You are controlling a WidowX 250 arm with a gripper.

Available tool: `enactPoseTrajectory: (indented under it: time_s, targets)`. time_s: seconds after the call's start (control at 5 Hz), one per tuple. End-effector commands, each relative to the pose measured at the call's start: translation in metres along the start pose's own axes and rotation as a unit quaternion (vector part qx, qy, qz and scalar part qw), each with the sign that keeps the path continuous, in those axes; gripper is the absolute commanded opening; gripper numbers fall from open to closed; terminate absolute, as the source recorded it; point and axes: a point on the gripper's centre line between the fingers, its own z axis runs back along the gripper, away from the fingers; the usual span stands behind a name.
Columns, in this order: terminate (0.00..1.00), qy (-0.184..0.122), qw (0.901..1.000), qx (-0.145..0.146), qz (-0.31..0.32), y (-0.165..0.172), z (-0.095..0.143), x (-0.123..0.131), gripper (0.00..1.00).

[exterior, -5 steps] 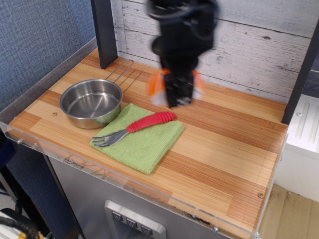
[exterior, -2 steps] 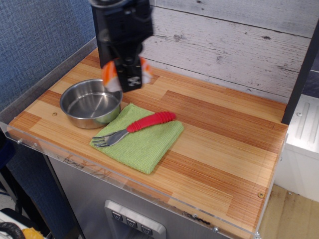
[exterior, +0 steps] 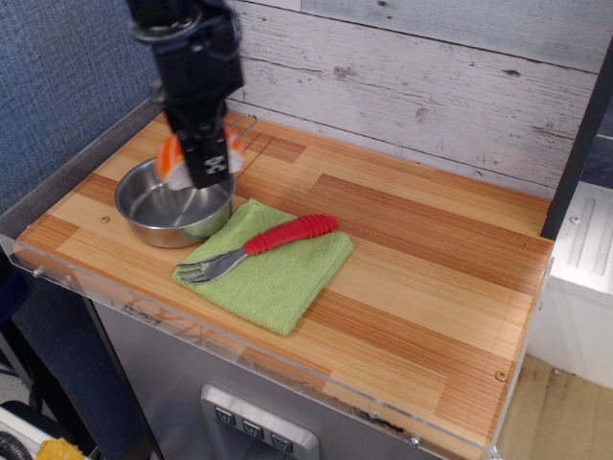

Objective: Hold the apple slice from right edge of the table and place it inside the steel pan, which is left side of the green cloth.

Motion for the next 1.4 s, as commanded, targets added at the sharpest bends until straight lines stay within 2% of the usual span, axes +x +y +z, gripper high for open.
enactPoseTrajectory:
  time_s: [0.0, 0.6, 1.2]
  targets:
    - [0.0, 0.004, 0.9991, 0.008, 0.041, 0.029, -0.009, -0.023, 0.0]
    - [0.0, 0.036, 0.9981, -0.017, 0.046, 0.034, -0.053, -0.028, 0.0]
    - [0.0, 0.048, 0.9975, -0.021, 0.047, 0.035, -0.073, -0.023, 0.0]
